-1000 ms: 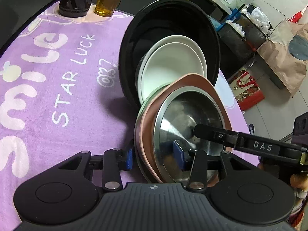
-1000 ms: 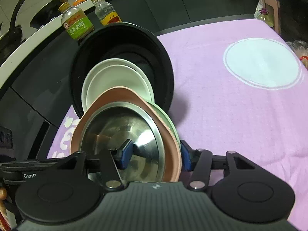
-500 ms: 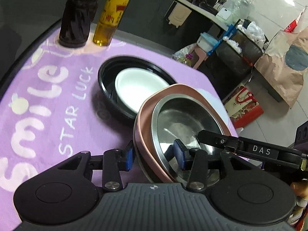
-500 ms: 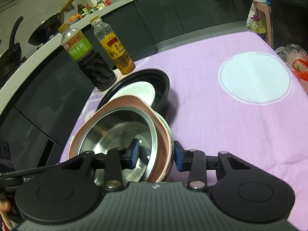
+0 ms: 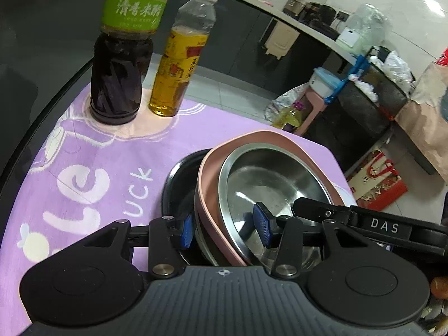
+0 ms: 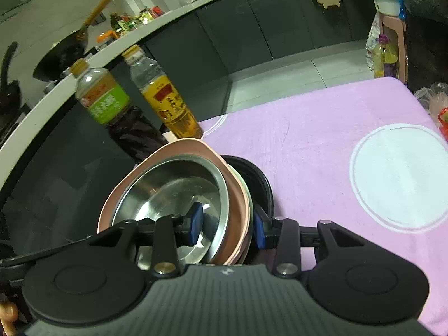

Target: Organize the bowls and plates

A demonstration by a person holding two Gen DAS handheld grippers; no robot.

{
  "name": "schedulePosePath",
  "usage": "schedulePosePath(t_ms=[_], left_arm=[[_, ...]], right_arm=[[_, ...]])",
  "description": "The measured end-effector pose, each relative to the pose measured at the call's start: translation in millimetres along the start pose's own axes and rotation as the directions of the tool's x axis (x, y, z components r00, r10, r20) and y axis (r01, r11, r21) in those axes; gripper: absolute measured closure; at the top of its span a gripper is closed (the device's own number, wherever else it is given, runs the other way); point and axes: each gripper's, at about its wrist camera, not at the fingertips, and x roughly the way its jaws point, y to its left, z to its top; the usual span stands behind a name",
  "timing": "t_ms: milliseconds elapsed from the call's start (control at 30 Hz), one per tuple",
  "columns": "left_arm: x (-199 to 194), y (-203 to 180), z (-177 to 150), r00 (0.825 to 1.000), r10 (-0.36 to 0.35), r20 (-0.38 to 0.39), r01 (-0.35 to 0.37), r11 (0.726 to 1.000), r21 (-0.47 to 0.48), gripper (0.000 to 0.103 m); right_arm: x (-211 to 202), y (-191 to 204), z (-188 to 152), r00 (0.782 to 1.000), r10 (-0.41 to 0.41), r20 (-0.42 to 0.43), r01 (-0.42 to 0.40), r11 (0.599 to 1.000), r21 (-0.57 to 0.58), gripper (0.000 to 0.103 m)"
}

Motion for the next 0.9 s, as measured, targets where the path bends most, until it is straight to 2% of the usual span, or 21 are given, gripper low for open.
schedulePosePath(t_ms=[167,200,267,333,400,467,567,633,800,900], left_arm=[[13,9,2,0.998,0.056,-0.032,-0.055,0.998,0.023,0.066],[13,11,2,0.998,0.051,-0.026,-0.05,0.998,0.028,0.067],[13,14,2,0.999,0.044,-0.029,-0.043,0.999,0.025,0.068],[10,17,2,0.999,0.035,-0.033,-0.034,0.999,0.016,0.069],[7,17,0,0.998,0.04,-0.039,-0.04,0.999,0.002,0.068],[4,16,-1,0.998,0.05,-0.043,-0.05,0.999,-0.011,0.068],[2,14,-2,0.997,0.06,-0.047,-0.061,0.998,-0.017,0.068],[2,14,-1,0.996,0.064,-0.061,-0.066,0.998,-0.022,0.068],[-5,21,5,0.996,0.038,-0.085,-0.044,0.997,-0.061,0.067],[-8,27,6,0.996,0.036,-0.083,-0.041,0.997,-0.058,0.064]], right_arm=[[15,-1,-2,1.0,-0.013,-0.015,0.013,0.999,-0.033,0.069],[14,0,-4,1.0,-0.02,0.004,0.02,0.999,-0.049,0.069],[9,4,-5,0.997,-0.039,0.071,0.046,0.994,-0.095,0.062],[-1,6,-6,0.987,-0.05,0.153,0.072,0.987,-0.142,0.046],[-6,4,-7,0.98,-0.061,0.191,0.093,0.982,-0.162,0.043],[-2,-3,-7,0.985,-0.061,0.163,0.085,0.986,-0.141,0.043],[14,-15,-10,0.999,-0.015,0.045,0.019,0.996,-0.09,0.043],[24,-20,-13,1.0,-0.002,-0.019,0.001,0.998,-0.058,0.043],[29,-33,-17,0.998,0.055,-0.043,-0.054,0.998,0.031,0.043],[26,-34,-17,0.997,0.063,-0.046,-0.061,0.997,0.035,0.043]])
